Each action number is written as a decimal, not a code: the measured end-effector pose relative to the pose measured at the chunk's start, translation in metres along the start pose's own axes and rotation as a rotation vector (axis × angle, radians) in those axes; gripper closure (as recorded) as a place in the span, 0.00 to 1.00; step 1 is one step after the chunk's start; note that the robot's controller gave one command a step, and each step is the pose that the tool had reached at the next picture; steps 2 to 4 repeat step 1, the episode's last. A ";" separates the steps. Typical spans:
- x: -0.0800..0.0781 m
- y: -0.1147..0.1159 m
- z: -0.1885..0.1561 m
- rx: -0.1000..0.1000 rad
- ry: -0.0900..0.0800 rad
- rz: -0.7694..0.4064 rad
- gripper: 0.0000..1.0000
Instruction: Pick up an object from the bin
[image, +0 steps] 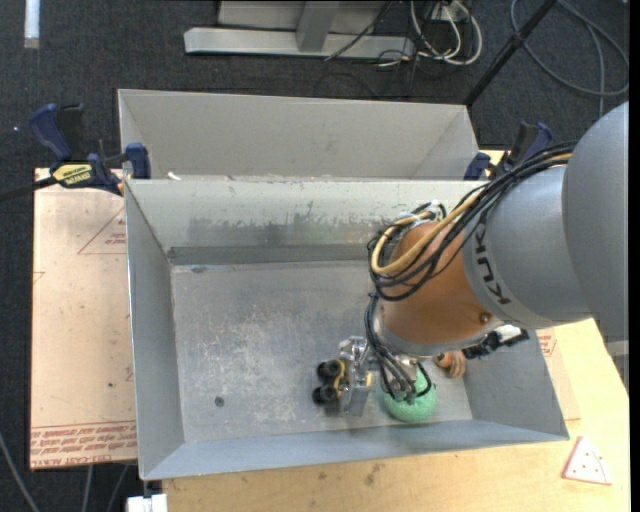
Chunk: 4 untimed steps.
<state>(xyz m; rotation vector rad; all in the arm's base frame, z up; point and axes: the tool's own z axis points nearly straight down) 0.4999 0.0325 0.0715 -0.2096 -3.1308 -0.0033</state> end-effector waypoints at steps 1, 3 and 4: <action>-0.017 0.001 -0.092 0.000 -0.005 -0.009 1.00; -0.017 0.001 -0.092 0.000 -0.005 -0.009 1.00; -0.017 0.001 -0.092 0.000 -0.005 -0.009 1.00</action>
Offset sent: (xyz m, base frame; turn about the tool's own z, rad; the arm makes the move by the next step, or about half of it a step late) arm 0.0000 0.0000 0.0000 0.0000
